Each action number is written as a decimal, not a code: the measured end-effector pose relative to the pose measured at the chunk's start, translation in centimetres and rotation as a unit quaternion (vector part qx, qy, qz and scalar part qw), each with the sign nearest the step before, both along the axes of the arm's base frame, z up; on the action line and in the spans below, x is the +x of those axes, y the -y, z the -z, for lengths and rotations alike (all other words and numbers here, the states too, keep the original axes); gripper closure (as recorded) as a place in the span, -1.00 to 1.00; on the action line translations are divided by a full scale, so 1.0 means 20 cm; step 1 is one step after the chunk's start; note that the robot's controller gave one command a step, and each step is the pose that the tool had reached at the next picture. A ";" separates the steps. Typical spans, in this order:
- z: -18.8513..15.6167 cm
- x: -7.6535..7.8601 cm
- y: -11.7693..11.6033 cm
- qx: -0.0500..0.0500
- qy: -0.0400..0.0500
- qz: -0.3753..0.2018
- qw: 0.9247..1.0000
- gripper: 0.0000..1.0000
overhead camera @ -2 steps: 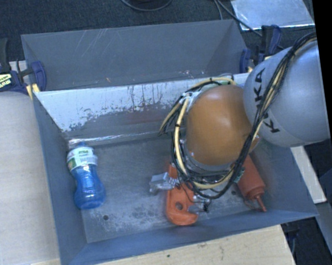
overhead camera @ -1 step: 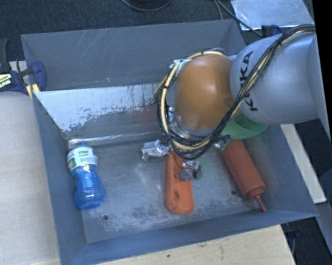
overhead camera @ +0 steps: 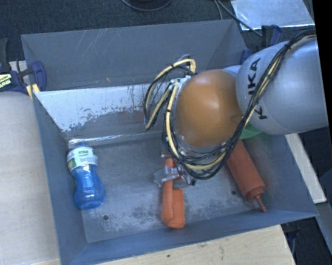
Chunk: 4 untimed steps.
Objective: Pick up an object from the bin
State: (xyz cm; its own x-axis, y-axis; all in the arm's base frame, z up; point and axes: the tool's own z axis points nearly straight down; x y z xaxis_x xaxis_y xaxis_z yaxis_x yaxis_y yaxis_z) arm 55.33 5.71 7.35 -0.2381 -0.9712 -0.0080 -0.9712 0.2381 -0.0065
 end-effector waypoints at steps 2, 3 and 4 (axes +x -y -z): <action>-0.02 -0.01 0.00 0.000 -0.002 0.000 1.000 1.00; -0.12 -0.02 0.00 -0.001 -0.008 0.000 1.000 1.00; -0.20 -0.01 0.00 0.000 -0.003 0.001 1.000 1.00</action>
Offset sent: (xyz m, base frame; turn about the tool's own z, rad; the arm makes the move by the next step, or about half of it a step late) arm 0.0001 0.0000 0.0784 0.0000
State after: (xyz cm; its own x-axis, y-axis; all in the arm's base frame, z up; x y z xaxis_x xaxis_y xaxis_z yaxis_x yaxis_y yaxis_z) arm 55.10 5.70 11.39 -0.2392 -0.9710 -0.0060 -0.9710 0.2392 -0.0002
